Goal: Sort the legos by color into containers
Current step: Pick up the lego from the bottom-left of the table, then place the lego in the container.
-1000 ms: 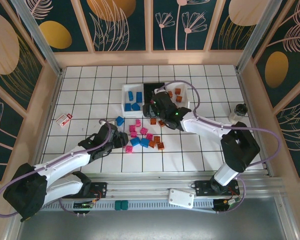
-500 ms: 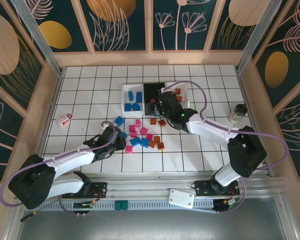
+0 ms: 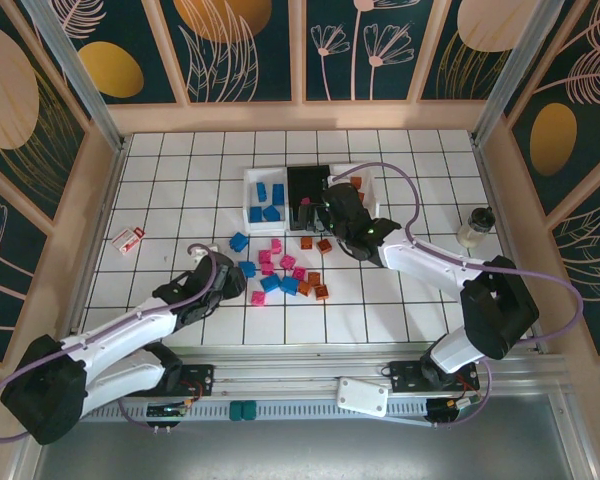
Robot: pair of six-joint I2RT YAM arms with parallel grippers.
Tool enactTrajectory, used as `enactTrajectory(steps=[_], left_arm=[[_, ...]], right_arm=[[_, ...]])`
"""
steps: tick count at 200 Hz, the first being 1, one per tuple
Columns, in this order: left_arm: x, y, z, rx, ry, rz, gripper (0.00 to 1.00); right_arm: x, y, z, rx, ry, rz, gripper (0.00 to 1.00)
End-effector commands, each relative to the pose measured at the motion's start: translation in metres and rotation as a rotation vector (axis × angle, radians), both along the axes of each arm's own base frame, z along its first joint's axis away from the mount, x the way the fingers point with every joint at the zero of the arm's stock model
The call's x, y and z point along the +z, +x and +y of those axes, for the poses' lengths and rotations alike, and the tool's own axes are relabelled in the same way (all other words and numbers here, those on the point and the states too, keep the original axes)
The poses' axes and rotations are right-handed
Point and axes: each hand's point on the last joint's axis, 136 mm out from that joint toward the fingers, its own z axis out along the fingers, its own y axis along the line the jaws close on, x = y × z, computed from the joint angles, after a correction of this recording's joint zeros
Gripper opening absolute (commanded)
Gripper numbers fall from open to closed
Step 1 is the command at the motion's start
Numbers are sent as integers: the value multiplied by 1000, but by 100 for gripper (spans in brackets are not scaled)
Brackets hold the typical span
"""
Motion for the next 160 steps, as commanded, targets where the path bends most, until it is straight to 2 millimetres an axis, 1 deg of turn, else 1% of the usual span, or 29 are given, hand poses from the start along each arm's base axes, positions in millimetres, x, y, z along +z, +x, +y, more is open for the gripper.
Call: enactTrajectory(steps=[1, 16, 34, 60, 86, 91, 99, 119, 133, 147, 160], left_arm=[[-10, -2, 3, -17, 57, 42, 59], [-24, -5, 6, -15, 80, 69, 62], [-38, -6, 3, -31, 80, 88, 63], [-48, -3, 1, -36, 95, 98, 62], [-51, 0, 1, -37, 108, 93, 57], [-52, 0, 1, -38, 107, 94, 56], [-53, 0, 1, -38, 111, 95, 51], [-49, 5, -5, -45, 98, 86, 37], [-40, 9, -9, -53, 81, 71, 32], [-25, 15, -17, -69, 55, 44, 28], [-4, 24, -28, -90, 18, 7, 25]], right_arm=[[11, 1, -1, -13, 47, -19, 71], [11, 1, -2, -15, 46, -19, 71], [11, 0, -2, -14, 42, -17, 72], [12, 1, -3, -16, 40, -19, 71], [10, -1, -5, -19, 34, -17, 72], [10, -1, -5, -19, 33, -16, 71], [8, -1, -6, -19, 32, -16, 71], [6, -2, -8, -24, 28, -12, 71], [6, -3, -12, -33, 28, -15, 71], [7, -6, -16, -42, 31, -18, 71], [6, -9, -23, -54, 30, -18, 71]])
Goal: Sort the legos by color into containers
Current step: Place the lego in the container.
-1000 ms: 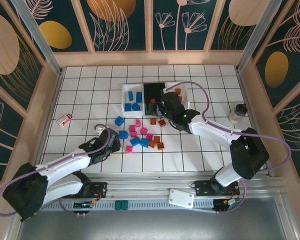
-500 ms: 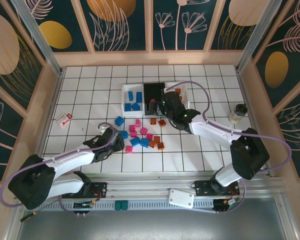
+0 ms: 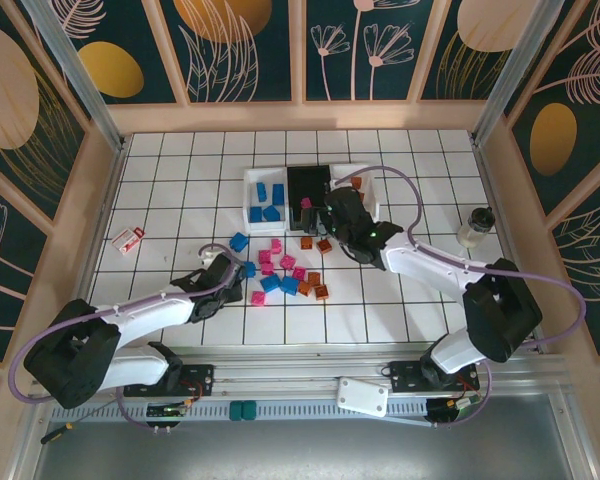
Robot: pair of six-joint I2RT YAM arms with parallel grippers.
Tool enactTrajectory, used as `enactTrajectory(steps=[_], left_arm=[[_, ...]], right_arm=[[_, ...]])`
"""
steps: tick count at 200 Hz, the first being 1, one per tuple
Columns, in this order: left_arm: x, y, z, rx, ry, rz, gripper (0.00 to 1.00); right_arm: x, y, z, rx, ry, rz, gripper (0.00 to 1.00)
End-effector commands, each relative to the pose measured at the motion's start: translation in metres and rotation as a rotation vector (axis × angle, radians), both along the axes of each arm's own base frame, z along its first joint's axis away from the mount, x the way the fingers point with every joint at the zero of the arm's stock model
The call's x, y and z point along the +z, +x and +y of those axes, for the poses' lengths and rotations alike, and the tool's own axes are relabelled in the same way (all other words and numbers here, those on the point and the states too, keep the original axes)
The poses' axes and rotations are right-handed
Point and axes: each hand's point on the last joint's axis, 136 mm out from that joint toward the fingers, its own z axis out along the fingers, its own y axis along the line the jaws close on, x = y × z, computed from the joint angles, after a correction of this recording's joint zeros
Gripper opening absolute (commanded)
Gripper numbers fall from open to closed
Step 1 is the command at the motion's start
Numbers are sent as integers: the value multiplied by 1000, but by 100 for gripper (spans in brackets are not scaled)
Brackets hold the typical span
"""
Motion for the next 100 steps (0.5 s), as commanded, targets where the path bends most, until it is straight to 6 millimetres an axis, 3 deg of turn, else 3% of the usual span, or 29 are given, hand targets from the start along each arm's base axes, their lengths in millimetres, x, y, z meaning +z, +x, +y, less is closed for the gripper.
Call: enactTrajectory(steps=[1, 45, 76, 100], left_arm=[[40, 23, -36, -64, -134, -83, 25], [120, 74, -92, -184, -244, -219, 24], [143, 118, -144, -261, -299, -263, 23], [143, 153, -175, -290, -284, -269, 24]], right_arm=[[13, -2, -16, -51, 36, -29, 71], [-1, -17, -46, -118, 35, -10, 71], [-17, -28, -61, -153, 9, 25, 71], [-27, -36, -69, -167, 0, 54, 71]])
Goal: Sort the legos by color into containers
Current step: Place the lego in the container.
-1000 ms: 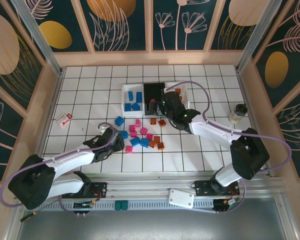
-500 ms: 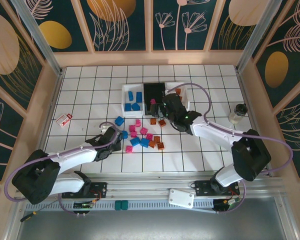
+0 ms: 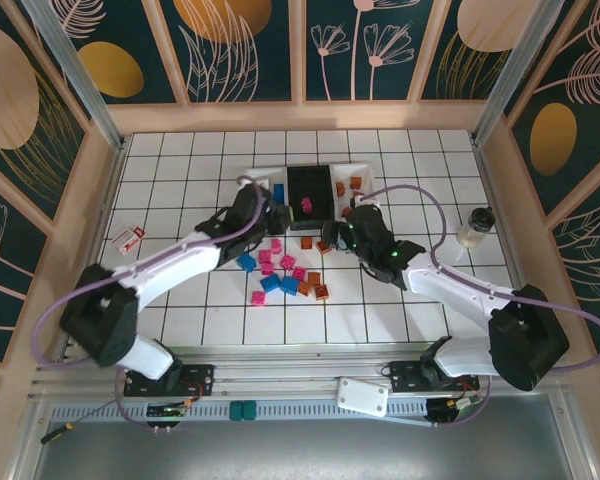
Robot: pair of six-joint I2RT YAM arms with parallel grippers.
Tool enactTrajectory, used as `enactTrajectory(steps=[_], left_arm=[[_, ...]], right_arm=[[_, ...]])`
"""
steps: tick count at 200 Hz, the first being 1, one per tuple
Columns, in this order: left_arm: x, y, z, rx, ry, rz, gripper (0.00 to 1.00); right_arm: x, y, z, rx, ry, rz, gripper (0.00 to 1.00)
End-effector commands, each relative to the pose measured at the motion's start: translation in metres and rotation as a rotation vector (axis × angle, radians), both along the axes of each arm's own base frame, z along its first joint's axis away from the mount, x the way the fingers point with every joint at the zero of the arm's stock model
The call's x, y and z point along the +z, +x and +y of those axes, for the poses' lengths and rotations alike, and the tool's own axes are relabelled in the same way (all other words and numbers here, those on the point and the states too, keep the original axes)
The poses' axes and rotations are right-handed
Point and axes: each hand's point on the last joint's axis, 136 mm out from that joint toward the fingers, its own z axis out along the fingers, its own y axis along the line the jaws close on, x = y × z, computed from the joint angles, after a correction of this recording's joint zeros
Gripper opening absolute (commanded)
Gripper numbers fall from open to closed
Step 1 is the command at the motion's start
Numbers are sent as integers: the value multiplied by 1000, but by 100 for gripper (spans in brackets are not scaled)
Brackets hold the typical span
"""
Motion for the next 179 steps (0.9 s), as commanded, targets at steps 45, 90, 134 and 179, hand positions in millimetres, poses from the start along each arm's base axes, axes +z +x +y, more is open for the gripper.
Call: enactTrajectory(steps=[45, 90, 134, 179], left_arm=[[-30, 81, -57, -31, 135, 3, 24], [-38, 109, -71, -17, 166, 15, 40], [21, 98, -69, -34, 75, -73, 67], [83, 43, -41, -64, -82, -165, 88]], right_arm=[[-17, -19, -18, -39, 5, 56, 71], [-34, -42, -10, 63, 35, 110, 73], [-52, -54, 10, 159, 69, 150, 74], [-80, -79, 45, 318, -54, 205, 73]])
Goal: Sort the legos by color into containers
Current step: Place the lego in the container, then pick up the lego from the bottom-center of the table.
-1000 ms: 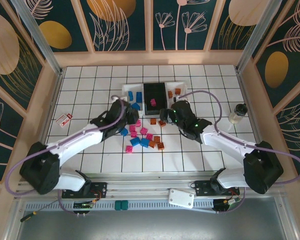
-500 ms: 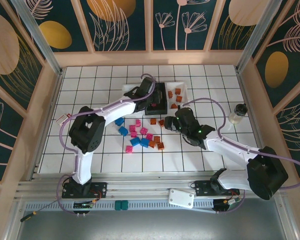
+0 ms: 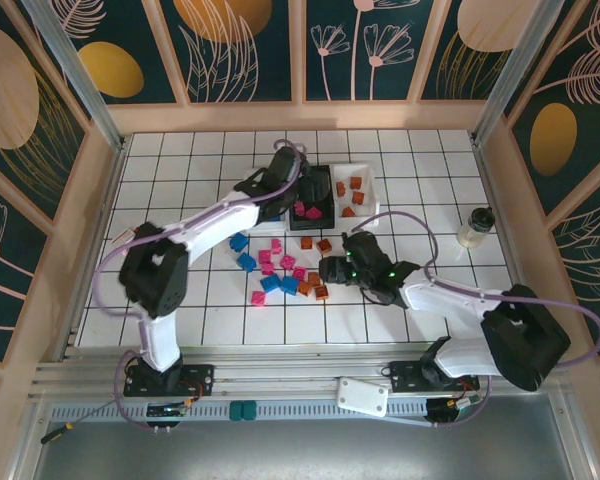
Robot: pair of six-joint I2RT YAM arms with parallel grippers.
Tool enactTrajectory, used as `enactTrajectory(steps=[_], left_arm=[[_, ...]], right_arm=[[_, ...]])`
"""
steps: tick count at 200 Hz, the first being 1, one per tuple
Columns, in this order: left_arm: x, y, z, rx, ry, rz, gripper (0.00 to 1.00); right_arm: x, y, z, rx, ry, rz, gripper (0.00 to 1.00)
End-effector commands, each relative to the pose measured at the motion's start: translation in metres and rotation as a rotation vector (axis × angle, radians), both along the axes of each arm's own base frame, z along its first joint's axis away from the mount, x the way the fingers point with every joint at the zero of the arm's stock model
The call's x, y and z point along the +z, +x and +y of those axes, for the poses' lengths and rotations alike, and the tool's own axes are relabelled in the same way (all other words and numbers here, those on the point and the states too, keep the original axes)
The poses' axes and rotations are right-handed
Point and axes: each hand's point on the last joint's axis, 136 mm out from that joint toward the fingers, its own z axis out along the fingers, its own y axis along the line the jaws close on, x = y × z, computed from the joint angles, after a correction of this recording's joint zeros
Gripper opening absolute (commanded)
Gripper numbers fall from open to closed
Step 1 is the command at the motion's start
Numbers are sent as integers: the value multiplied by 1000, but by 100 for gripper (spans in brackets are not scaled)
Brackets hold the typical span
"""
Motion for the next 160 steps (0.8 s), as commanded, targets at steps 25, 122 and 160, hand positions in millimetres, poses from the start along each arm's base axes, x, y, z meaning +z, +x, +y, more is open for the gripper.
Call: enactTrajectory(steps=[25, 122, 160], left_arm=[[55, -58, 35, -14, -168, -92, 90], [18, -130, 116, 112, -147, -76, 98], [8, -136, 125, 131, -120, -62, 99]], right_arm=[[-12, -26, 34, 170, -83, -9, 72], [-36, -48, 33, 250, -202, 37, 64], [-44, -43, 35, 244, -235, 42, 57]])
